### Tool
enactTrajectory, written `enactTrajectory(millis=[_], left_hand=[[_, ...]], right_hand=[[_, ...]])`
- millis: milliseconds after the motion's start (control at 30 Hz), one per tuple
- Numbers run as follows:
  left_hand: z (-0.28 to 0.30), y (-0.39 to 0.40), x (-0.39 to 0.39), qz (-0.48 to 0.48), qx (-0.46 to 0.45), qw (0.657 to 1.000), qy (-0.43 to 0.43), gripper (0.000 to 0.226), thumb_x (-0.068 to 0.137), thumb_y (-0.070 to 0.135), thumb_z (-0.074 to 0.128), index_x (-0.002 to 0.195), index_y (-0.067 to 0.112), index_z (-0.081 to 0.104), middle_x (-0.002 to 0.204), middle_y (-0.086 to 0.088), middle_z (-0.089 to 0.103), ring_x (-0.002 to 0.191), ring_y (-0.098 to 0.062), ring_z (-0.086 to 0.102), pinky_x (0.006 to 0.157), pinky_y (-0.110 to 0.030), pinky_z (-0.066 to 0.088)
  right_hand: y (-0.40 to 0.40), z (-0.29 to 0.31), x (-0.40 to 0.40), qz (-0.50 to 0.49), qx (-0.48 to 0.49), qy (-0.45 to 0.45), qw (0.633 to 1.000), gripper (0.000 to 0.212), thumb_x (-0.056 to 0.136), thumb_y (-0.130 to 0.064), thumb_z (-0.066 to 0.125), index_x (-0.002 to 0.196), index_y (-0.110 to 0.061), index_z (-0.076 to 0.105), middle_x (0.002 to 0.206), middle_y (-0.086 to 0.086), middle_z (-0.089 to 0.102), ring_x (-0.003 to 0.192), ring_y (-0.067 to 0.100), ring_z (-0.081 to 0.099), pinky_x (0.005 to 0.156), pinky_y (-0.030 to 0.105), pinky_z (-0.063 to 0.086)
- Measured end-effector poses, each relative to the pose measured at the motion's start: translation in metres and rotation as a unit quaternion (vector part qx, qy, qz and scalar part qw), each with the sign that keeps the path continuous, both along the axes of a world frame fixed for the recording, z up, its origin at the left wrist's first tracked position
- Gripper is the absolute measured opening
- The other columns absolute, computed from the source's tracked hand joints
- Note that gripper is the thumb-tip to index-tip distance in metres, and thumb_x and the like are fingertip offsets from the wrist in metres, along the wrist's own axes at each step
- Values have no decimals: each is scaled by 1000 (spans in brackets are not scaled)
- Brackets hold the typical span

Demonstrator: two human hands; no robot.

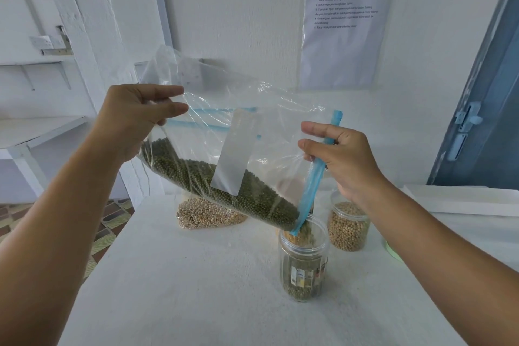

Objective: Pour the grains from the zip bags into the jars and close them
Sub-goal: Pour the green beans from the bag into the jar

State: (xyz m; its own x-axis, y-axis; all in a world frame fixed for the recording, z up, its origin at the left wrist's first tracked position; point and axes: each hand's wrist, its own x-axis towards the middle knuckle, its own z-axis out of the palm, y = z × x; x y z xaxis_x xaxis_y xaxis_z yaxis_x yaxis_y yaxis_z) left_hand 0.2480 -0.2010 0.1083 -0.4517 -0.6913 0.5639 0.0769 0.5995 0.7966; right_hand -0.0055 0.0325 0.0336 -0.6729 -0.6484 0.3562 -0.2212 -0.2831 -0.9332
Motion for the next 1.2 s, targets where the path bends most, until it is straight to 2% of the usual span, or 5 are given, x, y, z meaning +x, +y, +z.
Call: enactTrajectory(millis=[200,433,767,1033,1200], left_hand=[[2,0,2,1,-1,1000,2,37,75,15,90,110,19,81,71,5,66,62,-11,48,68,-22,47],[3,0,1,10,2,1000,0,35,76,15,90,110,20,81,69,8,67,60,-7,49,66,-19,47],[4,4,-2,14,-3,1000,-4,35,77,14,89,110,20,81,72,5,66,61,-6,50,66,-17,48],[7,3,-2,14,-3,1000,-10,35,74,20,91,108,25,82,77,1,68,66,-12,50,73,-25,49],[9,4,-2,14,-7,1000,-14,36,74,22,91,108,26,82,78,1,68,65,-12,50,73,-26,48]], right_hand=[[0,3,2,4,-7,0,1000,37,85,-7,84,120,-19,78,119,-10,75,71,9,71,81,23,58],[1,1,2,1,-3,0,1000,37,85,-9,84,120,-21,78,117,-13,75,73,12,71,87,28,60],[0,0,-1,-1,-7,-7,1000,38,85,-7,84,121,-19,78,117,-10,76,72,11,71,81,24,59],[0,1,-1,-2,-6,-8,1000,37,85,-8,84,119,-20,79,116,-11,76,71,12,71,79,23,58],[0,-1,-3,-5,-4,-5,1000,36,85,-8,85,118,-21,79,115,-11,76,73,15,71,87,29,61]])
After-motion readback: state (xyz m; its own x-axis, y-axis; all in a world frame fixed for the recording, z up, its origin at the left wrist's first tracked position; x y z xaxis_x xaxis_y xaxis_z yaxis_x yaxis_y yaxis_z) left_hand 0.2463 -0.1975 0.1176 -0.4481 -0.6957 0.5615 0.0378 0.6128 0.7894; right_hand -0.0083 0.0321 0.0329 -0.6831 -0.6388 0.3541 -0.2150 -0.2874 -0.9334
